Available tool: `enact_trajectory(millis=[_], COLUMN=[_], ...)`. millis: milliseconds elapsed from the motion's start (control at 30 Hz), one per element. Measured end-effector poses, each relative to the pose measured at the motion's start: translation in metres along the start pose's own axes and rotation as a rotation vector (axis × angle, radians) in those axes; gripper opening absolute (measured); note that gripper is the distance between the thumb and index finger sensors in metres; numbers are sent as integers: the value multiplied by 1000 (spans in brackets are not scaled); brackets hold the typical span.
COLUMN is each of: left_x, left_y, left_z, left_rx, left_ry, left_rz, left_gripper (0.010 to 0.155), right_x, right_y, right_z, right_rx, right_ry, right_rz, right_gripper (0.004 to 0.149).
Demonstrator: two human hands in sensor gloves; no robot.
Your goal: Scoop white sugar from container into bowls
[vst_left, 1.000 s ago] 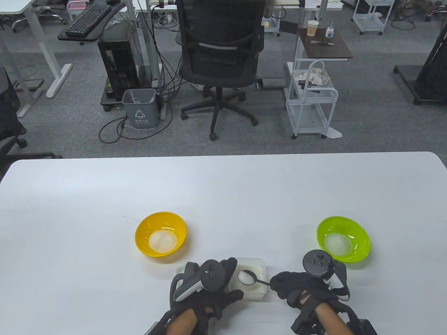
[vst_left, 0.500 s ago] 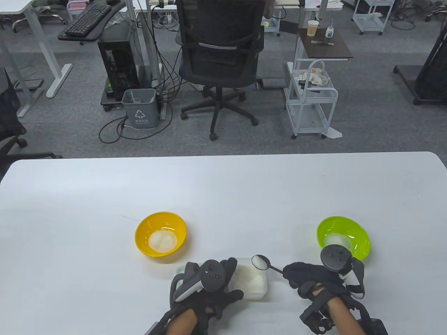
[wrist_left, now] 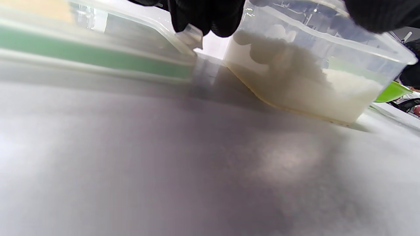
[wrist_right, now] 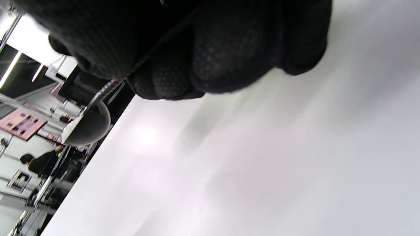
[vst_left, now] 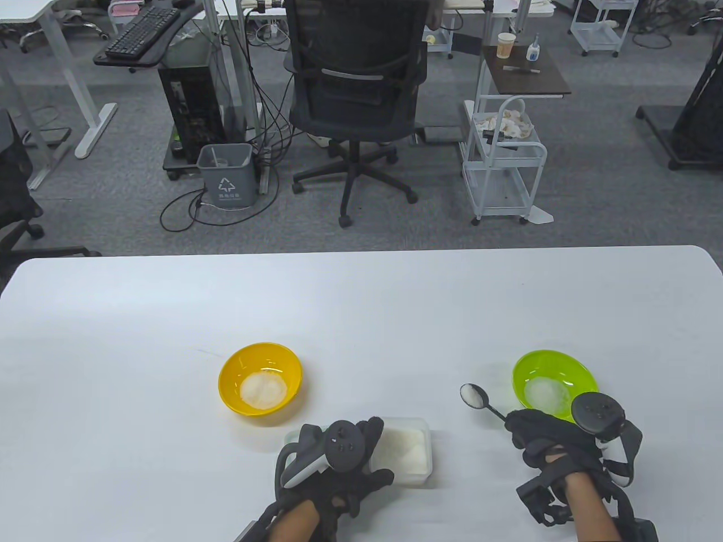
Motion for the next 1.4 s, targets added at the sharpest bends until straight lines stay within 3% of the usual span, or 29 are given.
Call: enact_trajectory(millis=[367,667,1200,1400], left_x=[0,0,-1,-1], left_y=[0,0,0,0], left_z=[0,0,0,0], left_rx=[1,-1,-2,-2], left_ry=[-1,-2,0,1], left_rz=[1,0,-1,-1], left_gripper=[91,91,90,91], right_x=[-4,-7,-14,-15], right_y=[-49,-72,-66,-61], right_z=[-30,-43,-2,4], right_rx=[42,-188,-783,-811], right_ry=[117,186,56,29], right_rz=[-204,-371,-602,-605], right_gripper=[39,42,42,43])
Point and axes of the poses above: the tracker on the back of each hand, its own z axis roughly to the thumb side, its own x axis roughly from the wrist to the fingertips, y = z × x, the point moved 2 cm from there along x, roughly from the wrist to the fingertips, and after that the axes turned 11 degrees about -y, right-handed, at the moved point
